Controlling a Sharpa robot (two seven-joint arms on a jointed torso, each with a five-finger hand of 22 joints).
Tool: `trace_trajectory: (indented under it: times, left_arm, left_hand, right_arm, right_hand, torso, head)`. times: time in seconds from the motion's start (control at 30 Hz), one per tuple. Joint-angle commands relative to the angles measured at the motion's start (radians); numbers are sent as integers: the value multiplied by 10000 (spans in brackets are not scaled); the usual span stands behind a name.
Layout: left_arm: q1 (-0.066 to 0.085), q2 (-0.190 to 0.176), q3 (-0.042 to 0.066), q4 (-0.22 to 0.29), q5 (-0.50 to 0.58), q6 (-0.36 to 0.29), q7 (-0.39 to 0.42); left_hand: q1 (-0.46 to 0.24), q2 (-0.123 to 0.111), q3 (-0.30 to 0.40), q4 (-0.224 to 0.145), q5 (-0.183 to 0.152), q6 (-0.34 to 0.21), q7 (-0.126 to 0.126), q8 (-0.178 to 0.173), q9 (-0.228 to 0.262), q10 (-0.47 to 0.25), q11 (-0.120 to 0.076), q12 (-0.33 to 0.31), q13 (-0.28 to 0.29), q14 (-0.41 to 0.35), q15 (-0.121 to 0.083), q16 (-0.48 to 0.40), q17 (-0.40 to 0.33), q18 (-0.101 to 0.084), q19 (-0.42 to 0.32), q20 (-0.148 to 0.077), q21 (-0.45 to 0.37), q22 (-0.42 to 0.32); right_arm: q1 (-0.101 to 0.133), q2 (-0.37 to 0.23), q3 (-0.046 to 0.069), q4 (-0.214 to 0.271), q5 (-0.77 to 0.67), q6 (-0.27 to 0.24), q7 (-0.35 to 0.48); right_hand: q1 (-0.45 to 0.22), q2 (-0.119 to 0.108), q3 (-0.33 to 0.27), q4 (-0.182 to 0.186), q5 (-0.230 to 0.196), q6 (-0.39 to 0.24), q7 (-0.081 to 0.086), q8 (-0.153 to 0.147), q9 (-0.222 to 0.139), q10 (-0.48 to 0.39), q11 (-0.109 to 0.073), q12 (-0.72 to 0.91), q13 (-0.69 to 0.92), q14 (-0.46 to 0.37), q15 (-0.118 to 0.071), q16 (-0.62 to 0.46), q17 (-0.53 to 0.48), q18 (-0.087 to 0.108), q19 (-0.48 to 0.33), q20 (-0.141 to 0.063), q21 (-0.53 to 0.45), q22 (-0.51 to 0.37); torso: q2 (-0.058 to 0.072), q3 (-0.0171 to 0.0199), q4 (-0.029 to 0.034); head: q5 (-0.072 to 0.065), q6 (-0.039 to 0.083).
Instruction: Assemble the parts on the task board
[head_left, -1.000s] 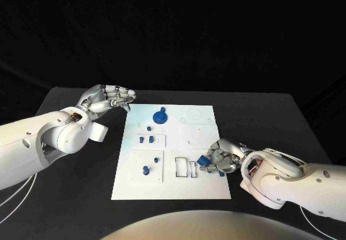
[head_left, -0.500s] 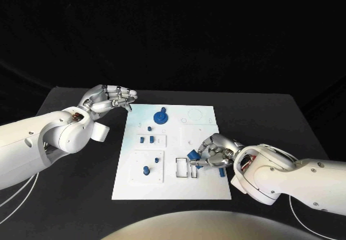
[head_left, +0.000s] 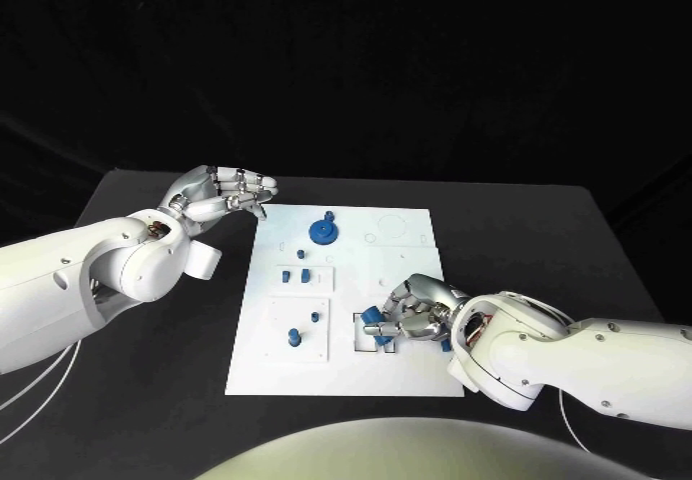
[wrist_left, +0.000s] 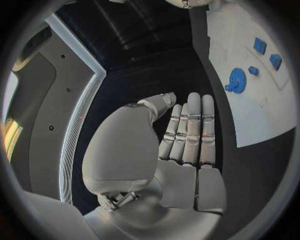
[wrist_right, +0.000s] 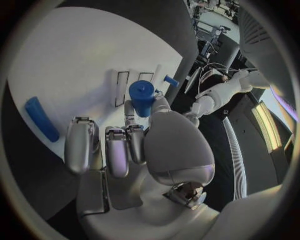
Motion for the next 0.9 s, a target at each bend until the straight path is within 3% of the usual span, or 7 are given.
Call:
trace_trajectory:
  times: [0.03, 0.7, 0.9]
  left_arm:
    - [3, 12, 6, 26, 56, 189, 30]
    - [2, -8, 6, 30, 56, 212, 5]
    - [2, -12, 6, 24, 56, 213, -3]
  left_hand:
    - [-32, 69, -1, -39, 59, -28, 59, 8, -15, -66, -12, 50, -5, -43, 22, -38, -10, 113, -85, -13, 42, 13]
    - [-37, 75, -1, -38, 60, -29, 59, 10, -16, -72, -11, 53, -5, -45, 23, -39, -9, 113, -87, -11, 41, 13]
    - [-38, 81, 3, -44, 63, -33, 59, 11, -18, -84, -10, 56, -5, -49, 24, -42, -9, 115, -91, -9, 39, 13]
  right_arm:
    - [-49, 68, 2, -61, -63, 466, -108]
    - [-99, 371, 2, -381, -579, 439, -428]
    - [-101, 429, 2, -448, -645, 445, -445]
  right_hand:
    - [-150, 77, -148, 1, 6, 467, -365, 2, -9, 417, -75, 26, 1455, 869, -82, 69, 1681, -111, 319, -66, 63, 1972]
    - [-859, -22, -824, 20, 18, 667, -449, 147, 24, 509, -145, 141, 1597, 880, -138, 82, 1748, -114, 322, -109, 103, 1977]
    - [-1562, -410, -719, 32, 71, 684, -467, 239, 62, 525, -161, 148, 1633, 881, -153, 80, 1753, -116, 320, -125, 115, 1978]
  torso:
    - [-8, -1, -11]
    - [-4, -3, -14]
    - [-5, -9, -7]
  head:
    - [31, -17]
    - [77, -44]
    - [64, -36]
